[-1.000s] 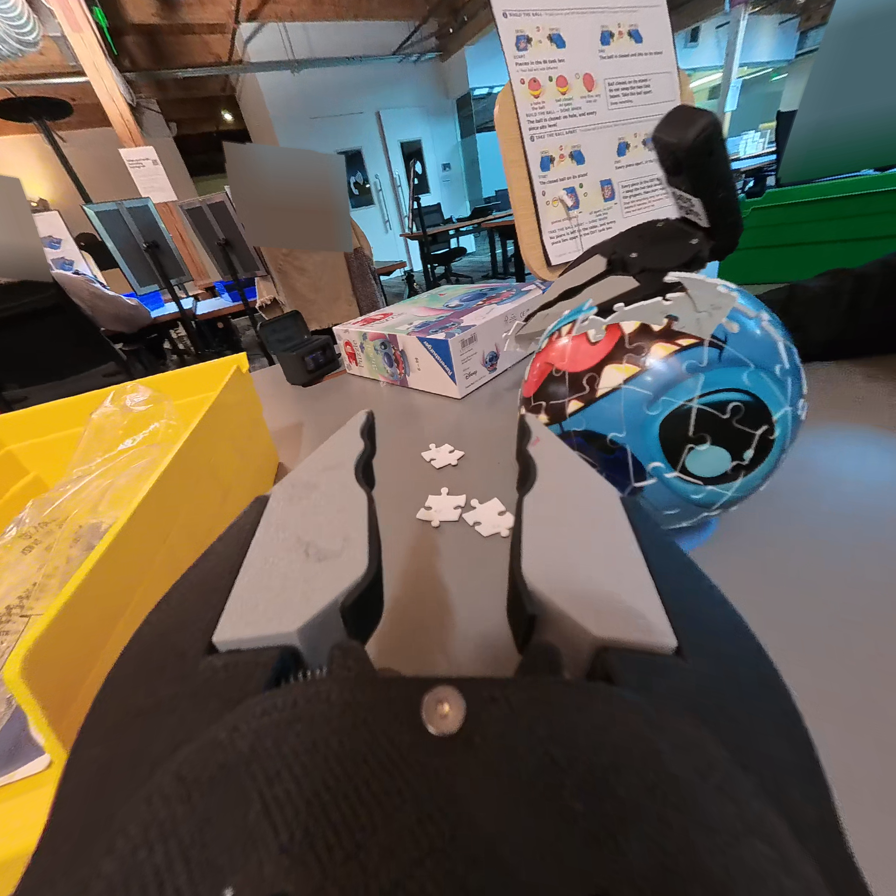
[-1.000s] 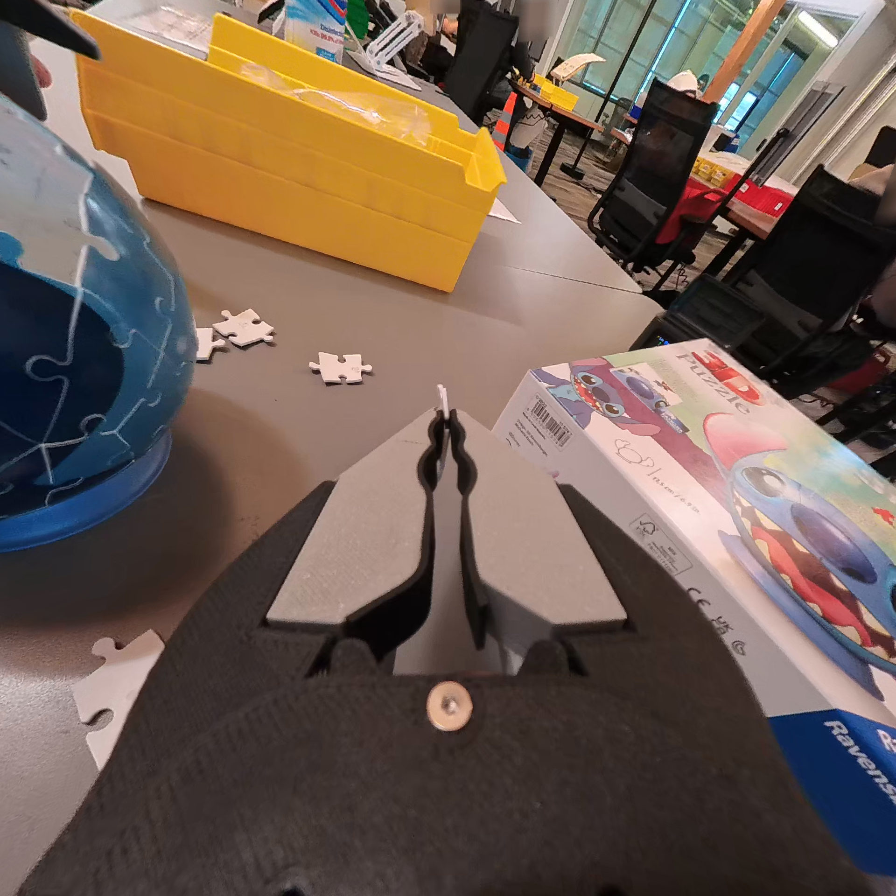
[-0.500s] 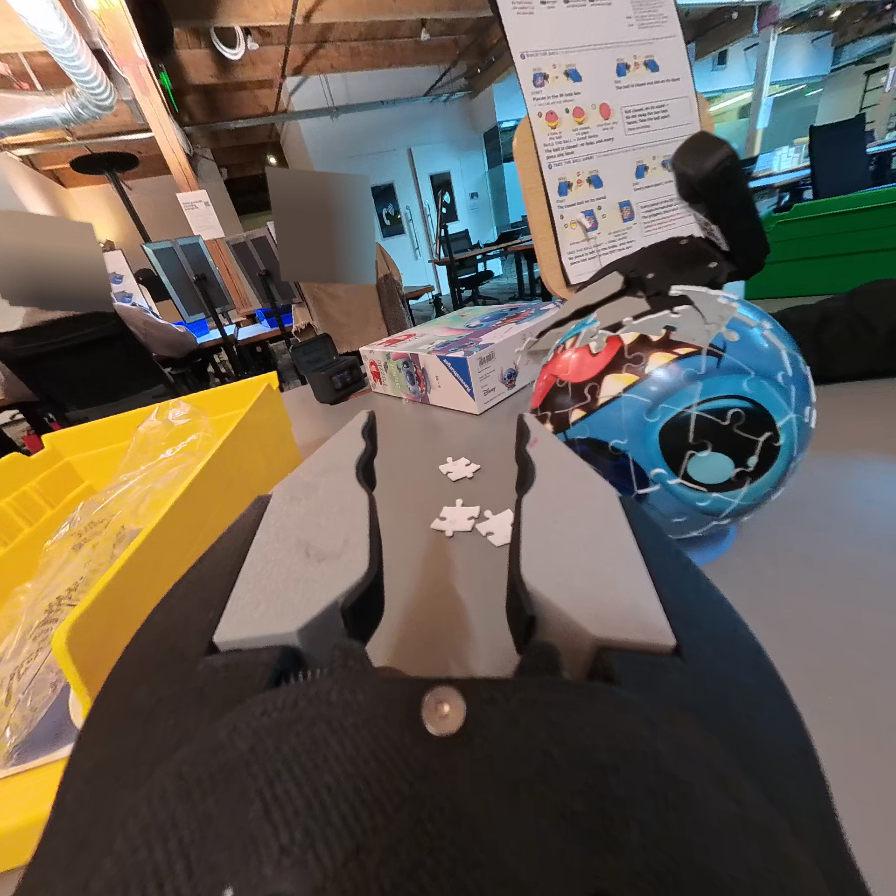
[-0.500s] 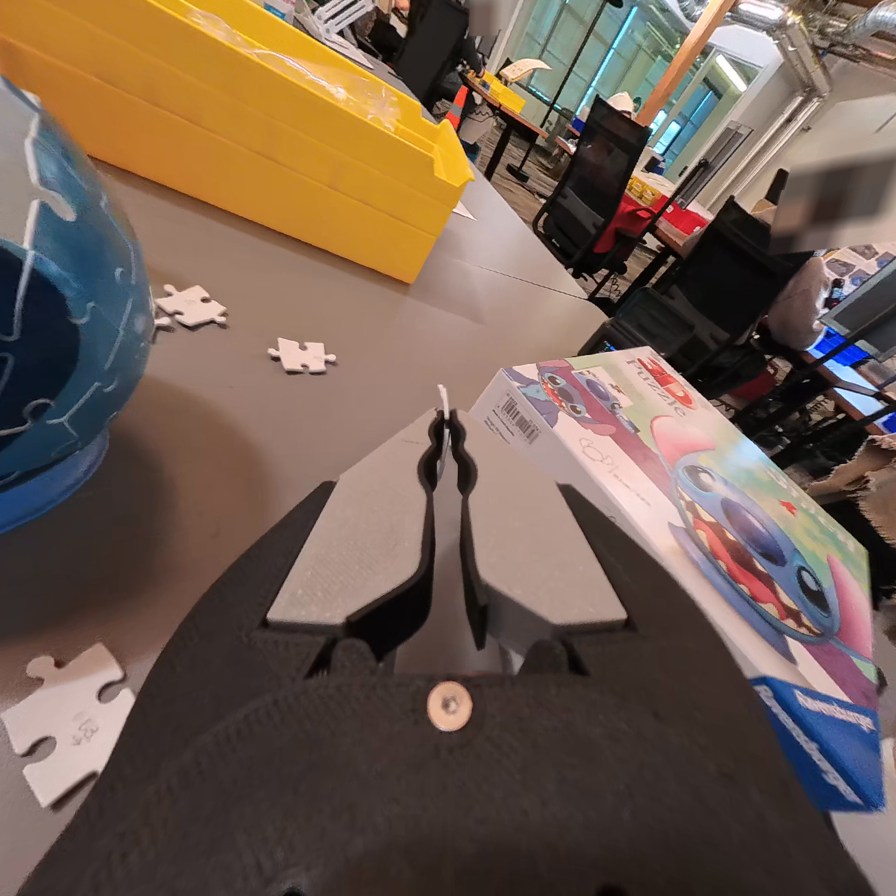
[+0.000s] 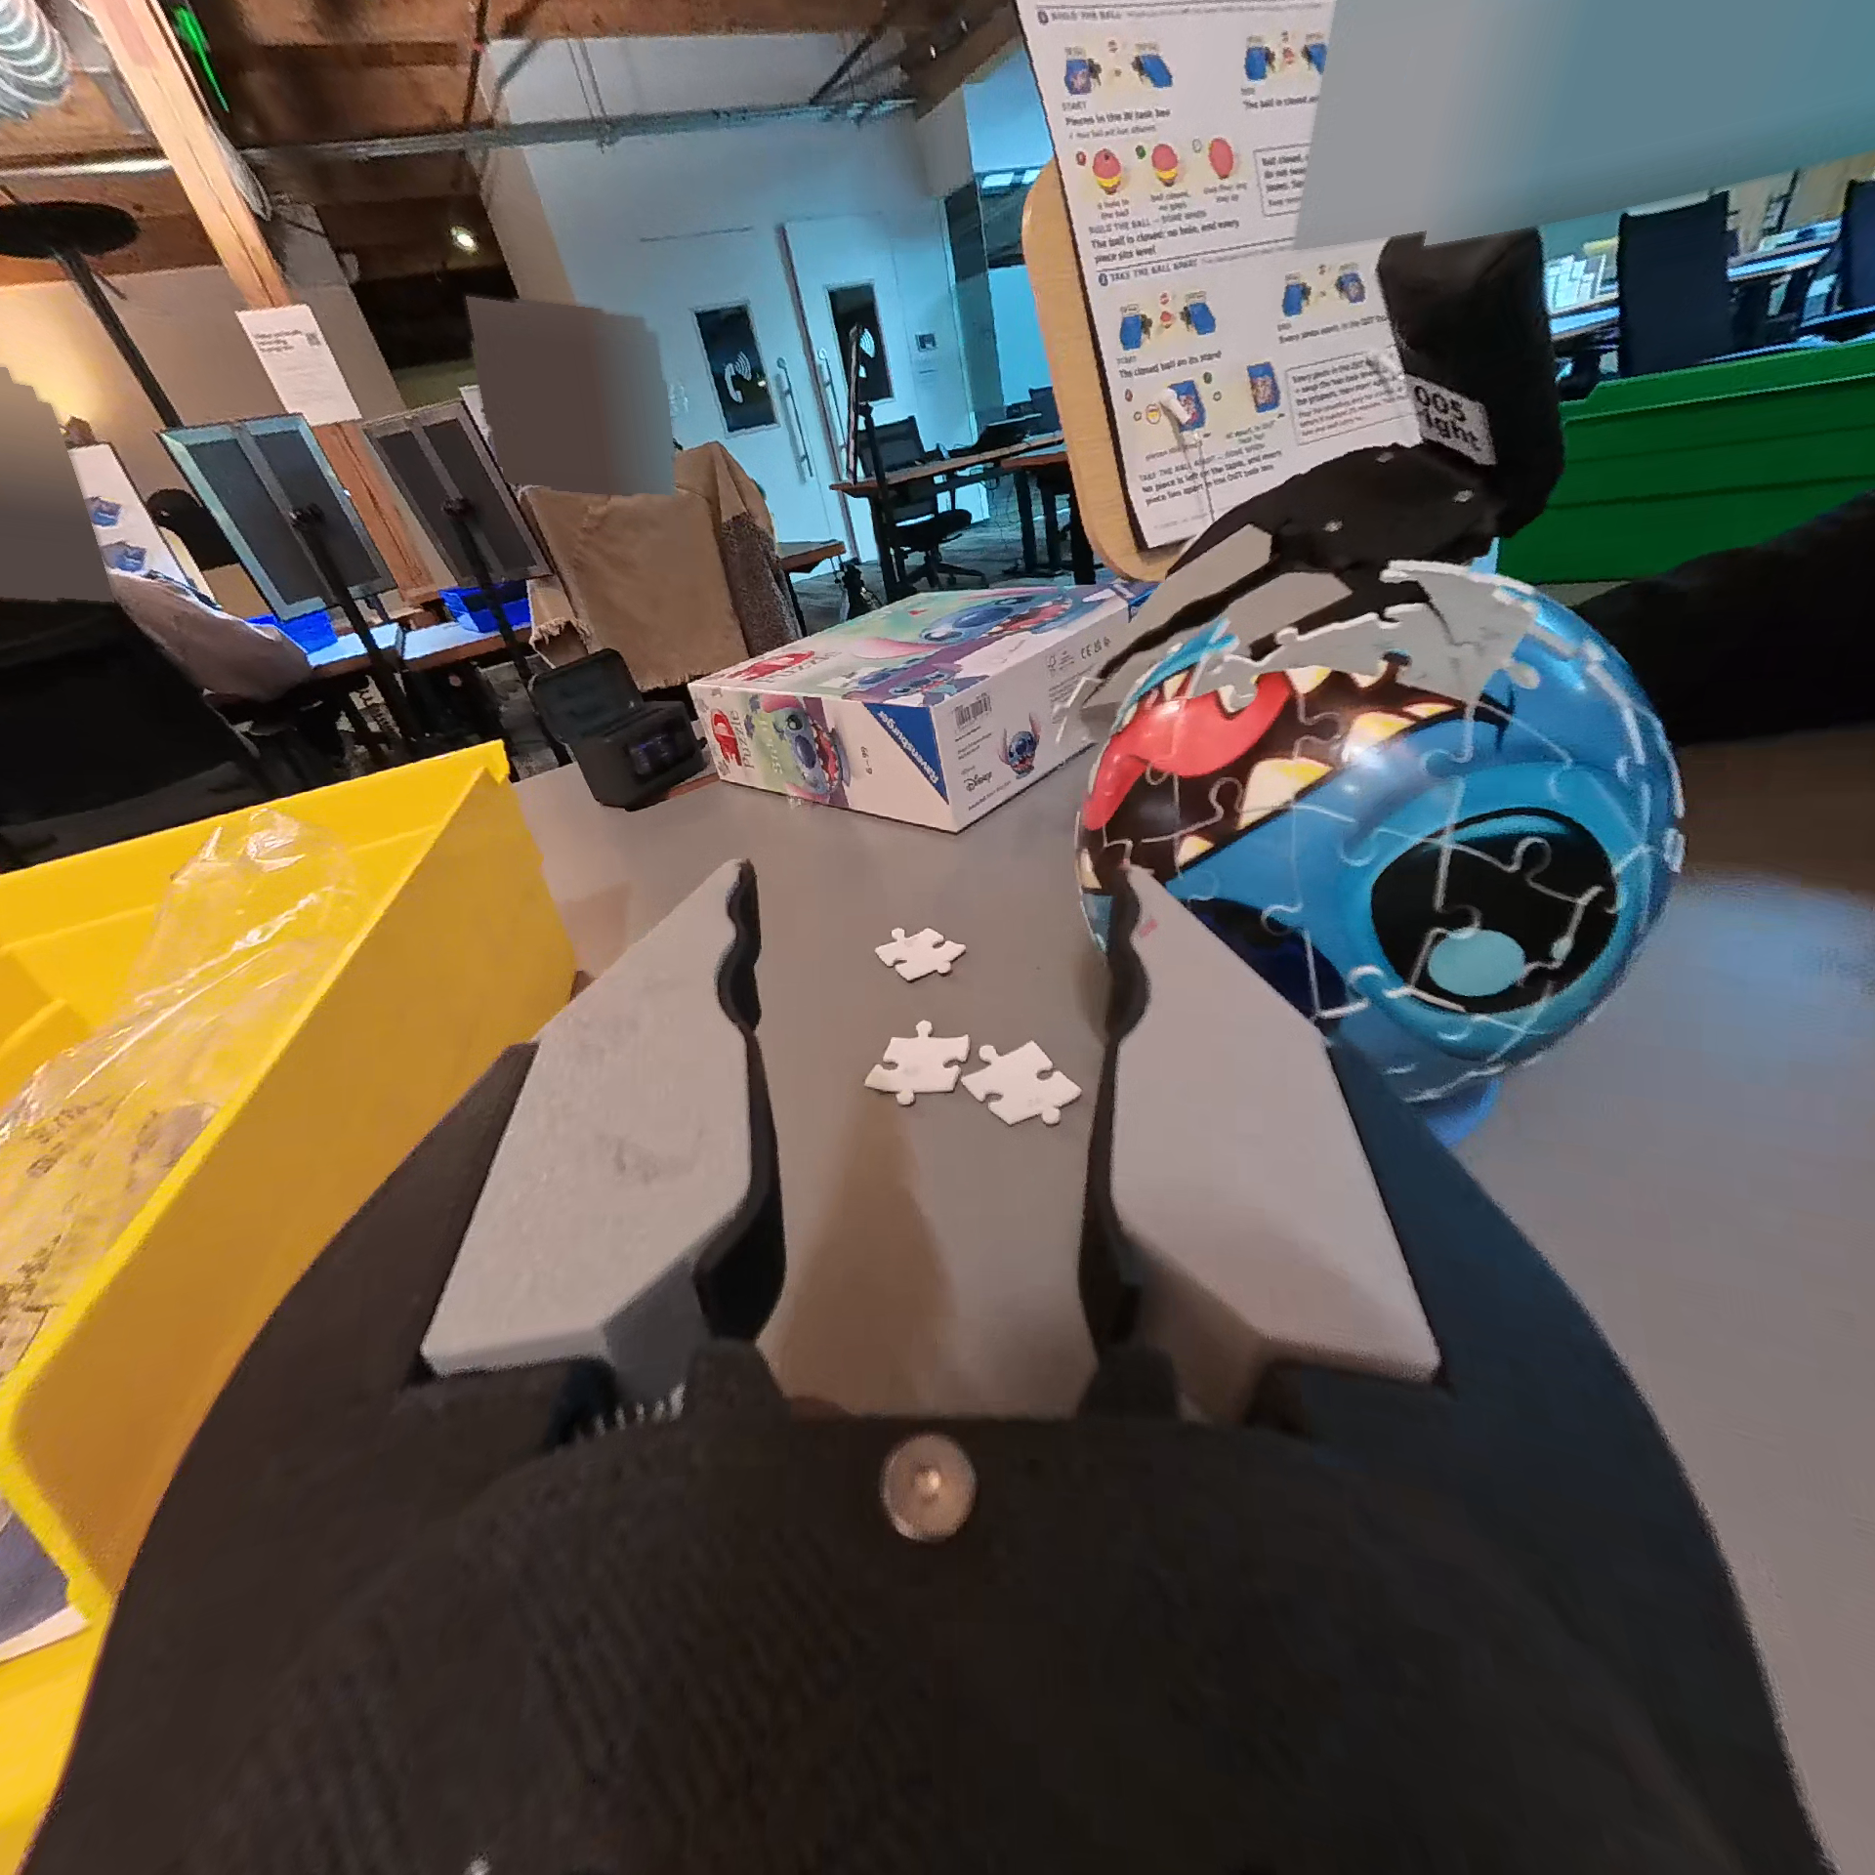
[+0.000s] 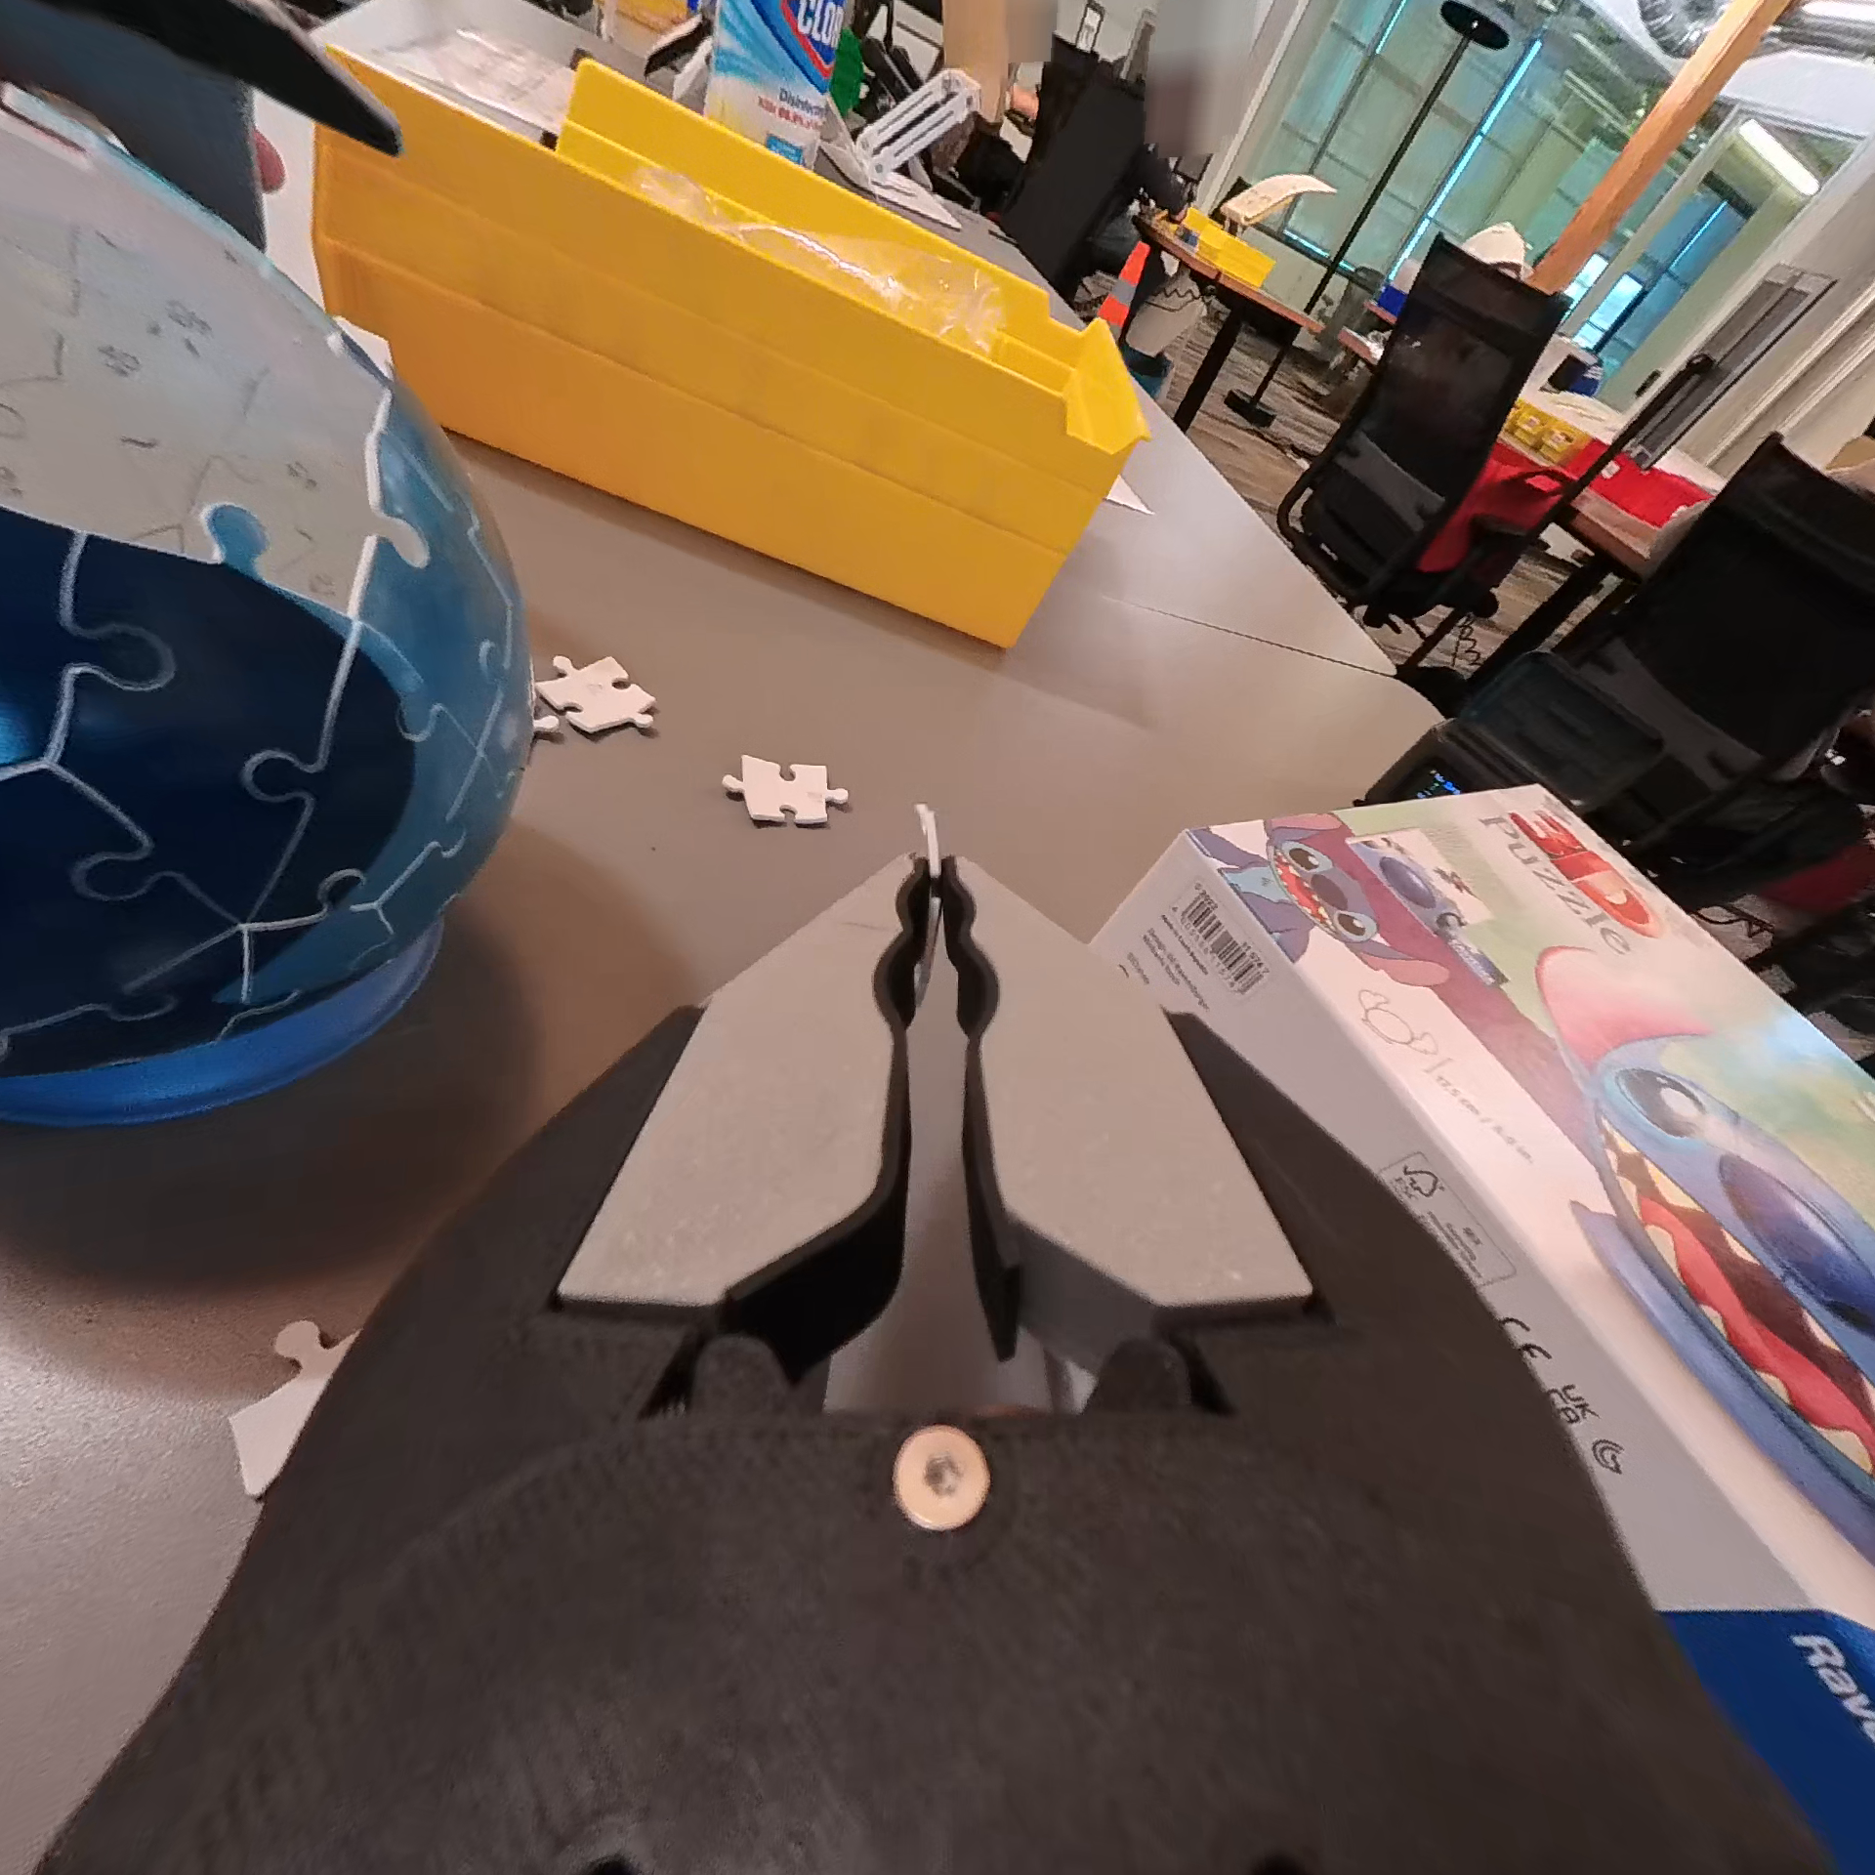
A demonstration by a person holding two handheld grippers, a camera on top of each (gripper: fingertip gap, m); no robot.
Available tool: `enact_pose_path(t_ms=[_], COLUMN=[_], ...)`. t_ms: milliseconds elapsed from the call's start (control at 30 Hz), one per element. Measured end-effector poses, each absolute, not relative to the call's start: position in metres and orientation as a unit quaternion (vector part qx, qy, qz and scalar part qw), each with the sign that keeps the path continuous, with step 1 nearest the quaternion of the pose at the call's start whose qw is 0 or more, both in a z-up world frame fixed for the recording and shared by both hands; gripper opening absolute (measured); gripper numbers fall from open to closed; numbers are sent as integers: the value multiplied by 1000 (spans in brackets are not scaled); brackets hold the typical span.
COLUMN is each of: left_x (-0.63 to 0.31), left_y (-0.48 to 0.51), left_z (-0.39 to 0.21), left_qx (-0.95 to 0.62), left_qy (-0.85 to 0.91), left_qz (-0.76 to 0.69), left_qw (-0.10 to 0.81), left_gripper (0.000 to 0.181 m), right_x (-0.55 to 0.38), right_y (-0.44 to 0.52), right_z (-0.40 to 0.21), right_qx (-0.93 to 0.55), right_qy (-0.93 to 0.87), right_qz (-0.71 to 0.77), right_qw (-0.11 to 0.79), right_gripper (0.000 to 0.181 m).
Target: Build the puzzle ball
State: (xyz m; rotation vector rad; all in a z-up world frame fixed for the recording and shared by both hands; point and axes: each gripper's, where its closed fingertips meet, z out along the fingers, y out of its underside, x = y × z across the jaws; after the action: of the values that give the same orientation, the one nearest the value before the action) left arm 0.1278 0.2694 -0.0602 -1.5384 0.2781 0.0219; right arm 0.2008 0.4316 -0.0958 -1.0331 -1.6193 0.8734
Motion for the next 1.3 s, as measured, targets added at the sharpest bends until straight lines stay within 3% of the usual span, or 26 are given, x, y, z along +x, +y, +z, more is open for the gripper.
enact_pose_path(t_ms=[267,633,1300], left_x=[125,120,103], left_y=[268,266,276], left_z=[-57,-55,-65], left_qx=[-686,-684,-718], left_qy=[120,99,51], left_qz=[3,12,38], left_qw=[718,723,693], left_gripper=[71,67,64], right_x=[202,205,229], right_y=[435,445,445], right_z=[-93,-80,-108], right_qx=[-436,-430,-507], right_qy=[-655,-634,-637], right_qz=[381,299,308], right_qw=[486,569,492], right_gripper=[0,0,0])
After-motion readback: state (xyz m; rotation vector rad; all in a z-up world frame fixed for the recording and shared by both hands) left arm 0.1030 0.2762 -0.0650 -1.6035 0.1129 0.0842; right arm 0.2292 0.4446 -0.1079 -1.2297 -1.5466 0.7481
